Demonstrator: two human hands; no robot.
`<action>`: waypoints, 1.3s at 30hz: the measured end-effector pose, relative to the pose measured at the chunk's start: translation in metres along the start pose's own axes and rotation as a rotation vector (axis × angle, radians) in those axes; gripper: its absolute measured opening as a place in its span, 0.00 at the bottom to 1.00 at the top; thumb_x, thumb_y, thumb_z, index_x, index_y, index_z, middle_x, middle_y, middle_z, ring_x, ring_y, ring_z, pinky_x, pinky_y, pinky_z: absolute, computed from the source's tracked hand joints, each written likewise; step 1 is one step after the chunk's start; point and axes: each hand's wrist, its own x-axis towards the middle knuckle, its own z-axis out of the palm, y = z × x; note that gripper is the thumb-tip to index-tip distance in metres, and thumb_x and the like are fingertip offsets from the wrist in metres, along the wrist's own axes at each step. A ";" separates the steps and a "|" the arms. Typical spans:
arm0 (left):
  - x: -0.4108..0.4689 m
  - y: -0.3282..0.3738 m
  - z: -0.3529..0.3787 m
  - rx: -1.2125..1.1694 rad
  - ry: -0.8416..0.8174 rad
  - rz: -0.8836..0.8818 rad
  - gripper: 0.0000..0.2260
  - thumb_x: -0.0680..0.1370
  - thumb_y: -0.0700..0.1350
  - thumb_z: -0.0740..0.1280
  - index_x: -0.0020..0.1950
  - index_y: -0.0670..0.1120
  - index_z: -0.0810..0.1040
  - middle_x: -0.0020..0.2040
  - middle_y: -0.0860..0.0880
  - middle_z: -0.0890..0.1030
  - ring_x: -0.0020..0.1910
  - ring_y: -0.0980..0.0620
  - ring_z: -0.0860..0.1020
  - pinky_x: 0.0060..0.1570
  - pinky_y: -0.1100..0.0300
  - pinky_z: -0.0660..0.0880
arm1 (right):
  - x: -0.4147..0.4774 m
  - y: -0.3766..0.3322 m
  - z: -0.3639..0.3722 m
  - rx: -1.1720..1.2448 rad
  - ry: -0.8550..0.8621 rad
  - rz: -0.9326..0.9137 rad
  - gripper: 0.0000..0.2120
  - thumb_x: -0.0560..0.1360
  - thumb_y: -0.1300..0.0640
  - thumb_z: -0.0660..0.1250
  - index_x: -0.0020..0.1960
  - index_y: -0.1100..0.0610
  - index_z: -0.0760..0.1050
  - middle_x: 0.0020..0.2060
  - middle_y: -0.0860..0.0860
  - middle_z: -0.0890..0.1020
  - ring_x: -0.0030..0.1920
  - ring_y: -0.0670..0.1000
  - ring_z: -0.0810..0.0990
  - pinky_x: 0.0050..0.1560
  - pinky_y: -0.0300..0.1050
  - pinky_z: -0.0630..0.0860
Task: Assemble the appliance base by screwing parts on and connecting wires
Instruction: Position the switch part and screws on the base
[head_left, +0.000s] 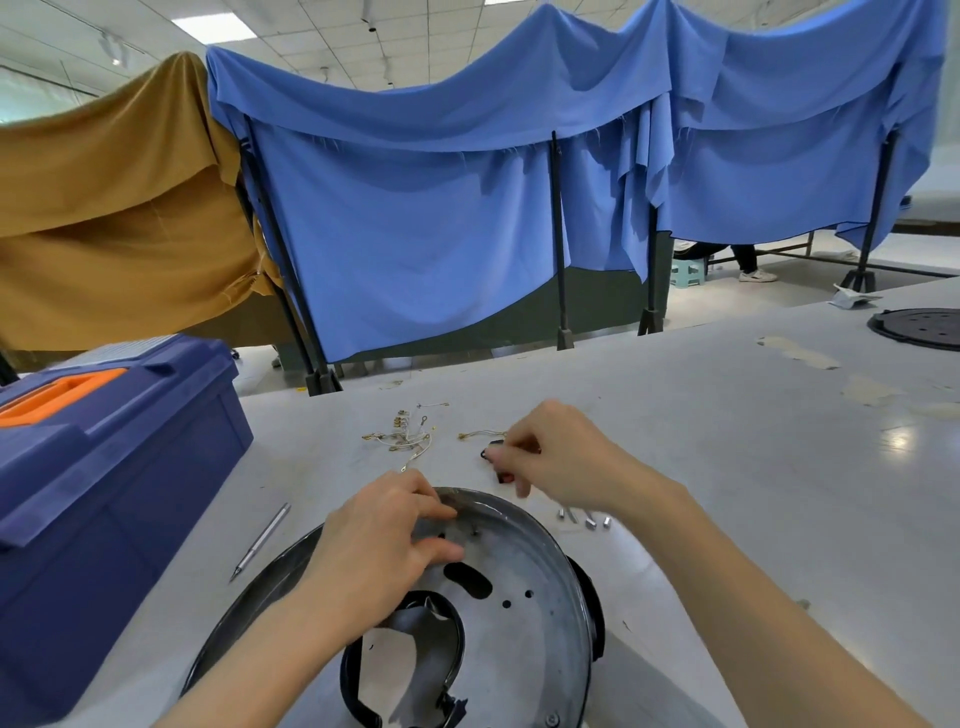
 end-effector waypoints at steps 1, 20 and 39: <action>-0.001 0.000 0.000 0.029 -0.026 -0.009 0.15 0.73 0.58 0.72 0.58 0.57 0.81 0.53 0.63 0.75 0.53 0.62 0.71 0.54 0.61 0.70 | -0.002 0.000 -0.009 0.036 0.039 0.001 0.16 0.80 0.52 0.65 0.36 0.55 0.80 0.30 0.50 0.83 0.23 0.40 0.73 0.29 0.36 0.71; -0.001 0.012 0.005 0.090 -0.090 -0.111 0.21 0.72 0.70 0.63 0.45 0.55 0.83 0.50 0.62 0.73 0.46 0.63 0.72 0.43 0.62 0.71 | -0.006 0.071 -0.023 -0.154 -0.181 0.447 0.08 0.70 0.64 0.76 0.47 0.63 0.81 0.29 0.55 0.79 0.19 0.48 0.66 0.24 0.38 0.65; -0.005 0.035 0.004 0.265 -0.178 -0.139 0.34 0.62 0.78 0.61 0.44 0.48 0.79 0.51 0.57 0.70 0.49 0.57 0.71 0.42 0.57 0.71 | 0.006 0.045 0.029 -0.436 -0.072 0.281 0.07 0.73 0.61 0.67 0.50 0.57 0.73 0.49 0.54 0.80 0.49 0.57 0.78 0.43 0.45 0.70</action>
